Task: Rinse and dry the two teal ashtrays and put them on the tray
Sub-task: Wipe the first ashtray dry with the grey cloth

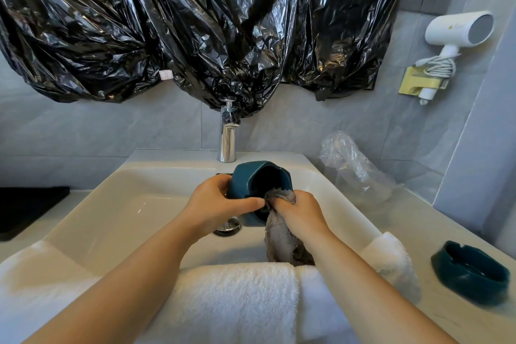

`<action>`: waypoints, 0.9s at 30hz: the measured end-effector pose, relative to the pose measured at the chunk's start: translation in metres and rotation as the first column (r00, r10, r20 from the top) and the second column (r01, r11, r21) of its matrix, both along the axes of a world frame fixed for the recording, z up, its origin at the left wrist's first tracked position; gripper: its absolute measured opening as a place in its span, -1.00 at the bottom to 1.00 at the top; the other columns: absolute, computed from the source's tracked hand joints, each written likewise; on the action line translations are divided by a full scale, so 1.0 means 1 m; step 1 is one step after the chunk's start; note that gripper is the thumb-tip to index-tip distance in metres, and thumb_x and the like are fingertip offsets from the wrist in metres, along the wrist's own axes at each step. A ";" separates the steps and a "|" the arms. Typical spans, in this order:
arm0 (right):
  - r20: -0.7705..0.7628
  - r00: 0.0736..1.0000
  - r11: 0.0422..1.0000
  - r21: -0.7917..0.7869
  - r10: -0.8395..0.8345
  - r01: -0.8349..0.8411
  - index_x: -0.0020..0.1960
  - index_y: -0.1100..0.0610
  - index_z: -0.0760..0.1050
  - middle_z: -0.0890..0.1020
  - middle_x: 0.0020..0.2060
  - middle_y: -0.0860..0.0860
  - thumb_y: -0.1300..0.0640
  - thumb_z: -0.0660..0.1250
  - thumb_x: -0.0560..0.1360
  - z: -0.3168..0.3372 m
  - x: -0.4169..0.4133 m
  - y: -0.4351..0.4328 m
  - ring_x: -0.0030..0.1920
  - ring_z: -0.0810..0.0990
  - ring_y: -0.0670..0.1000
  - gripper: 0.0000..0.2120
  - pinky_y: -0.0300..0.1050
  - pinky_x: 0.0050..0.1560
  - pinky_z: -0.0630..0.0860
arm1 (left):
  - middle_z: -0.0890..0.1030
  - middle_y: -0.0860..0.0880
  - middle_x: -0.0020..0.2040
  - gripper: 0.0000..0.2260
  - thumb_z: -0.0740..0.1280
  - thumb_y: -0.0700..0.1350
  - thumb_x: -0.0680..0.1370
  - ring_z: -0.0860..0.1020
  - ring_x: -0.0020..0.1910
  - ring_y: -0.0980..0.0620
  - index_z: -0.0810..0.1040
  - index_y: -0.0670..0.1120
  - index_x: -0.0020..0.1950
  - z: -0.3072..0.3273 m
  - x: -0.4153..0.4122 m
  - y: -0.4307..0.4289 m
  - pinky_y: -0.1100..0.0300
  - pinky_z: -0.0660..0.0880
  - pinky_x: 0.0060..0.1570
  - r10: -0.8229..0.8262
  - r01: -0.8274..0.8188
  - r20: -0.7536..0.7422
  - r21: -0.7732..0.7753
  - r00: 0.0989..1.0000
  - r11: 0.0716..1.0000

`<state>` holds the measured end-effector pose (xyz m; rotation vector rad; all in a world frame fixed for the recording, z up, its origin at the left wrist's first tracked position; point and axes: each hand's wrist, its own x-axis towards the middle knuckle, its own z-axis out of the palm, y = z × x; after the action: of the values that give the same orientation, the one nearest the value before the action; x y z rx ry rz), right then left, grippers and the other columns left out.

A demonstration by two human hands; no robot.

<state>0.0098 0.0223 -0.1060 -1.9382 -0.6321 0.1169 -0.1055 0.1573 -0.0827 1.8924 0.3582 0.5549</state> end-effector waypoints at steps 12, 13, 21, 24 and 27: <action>0.031 0.999 0.967 -0.256 0.019 -0.010 -0.08 0.12 0.54 0.62 -0.20 0.01 0.07 0.48 0.36 -0.003 -0.006 0.001 -0.10 0.60 0.07 -0.79 -0.10 -0.20 0.49 | 0.67 0.01 -0.19 -0.79 0.51 -0.02 0.37 0.62 -0.21 0.05 0.65 -0.05 -0.05 -0.001 -0.002 0.001 0.31 0.52 -0.44 0.121 -0.117 -0.007 0.190 0.993 0.975; 0.125 0.992 0.955 -0.290 -0.023 0.059 -0.09 0.11 0.51 0.60 -0.20 0.00 0.06 0.47 0.37 0.000 -0.009 0.000 -0.11 0.58 0.08 -0.79 -0.11 -0.27 0.43 | 0.66 0.00 -0.21 -0.79 0.51 -0.01 0.38 0.61 -0.24 0.07 0.66 -0.06 -0.06 -0.001 -0.002 0.002 0.35 0.47 -0.47 0.121 -0.114 -0.025 0.197 0.992 0.974; 0.120 0.990 0.975 -0.219 0.073 -0.045 -0.20 0.10 0.48 0.57 -0.28 0.01 0.11 0.37 0.46 -0.001 -0.004 0.003 -0.19 0.53 0.07 -0.89 -0.16 -0.32 0.32 | 0.66 0.02 -0.22 -0.82 0.48 0.02 0.40 0.62 -0.22 0.08 0.65 -0.04 -0.09 0.002 -0.004 0.002 0.32 0.53 -0.35 0.135 -0.136 0.020 0.166 0.991 0.977; -0.018 0.995 0.984 -0.152 0.095 -0.097 -0.27 0.15 0.49 0.54 -0.32 0.08 0.19 0.35 0.46 -0.002 0.000 0.001 -0.25 0.49 0.07 -0.86 -0.12 -0.27 0.31 | 0.67 0.03 -0.12 -0.71 0.50 0.08 0.37 0.64 -0.10 0.05 0.63 -0.02 0.01 0.001 -0.003 0.003 0.16 0.62 -0.13 0.140 -0.144 0.039 0.122 0.989 0.982; -0.137 0.990 0.998 -0.043 0.034 -0.041 -0.22 0.18 0.53 0.55 -0.29 0.13 0.20 0.34 0.49 -0.002 0.002 0.000 -0.25 0.48 0.08 -0.88 -0.09 -0.22 0.31 | 0.66 0.05 -0.01 -0.55 0.53 0.15 0.33 0.63 -0.01 0.08 0.57 0.00 0.13 0.000 -0.002 0.002 0.14 0.60 0.01 0.078 -0.080 0.027 0.047 0.997 0.996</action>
<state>0.0114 0.0225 -0.1076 -1.9437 -0.5795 0.2869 -0.1077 0.1594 -0.0824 1.9222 0.4082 0.6443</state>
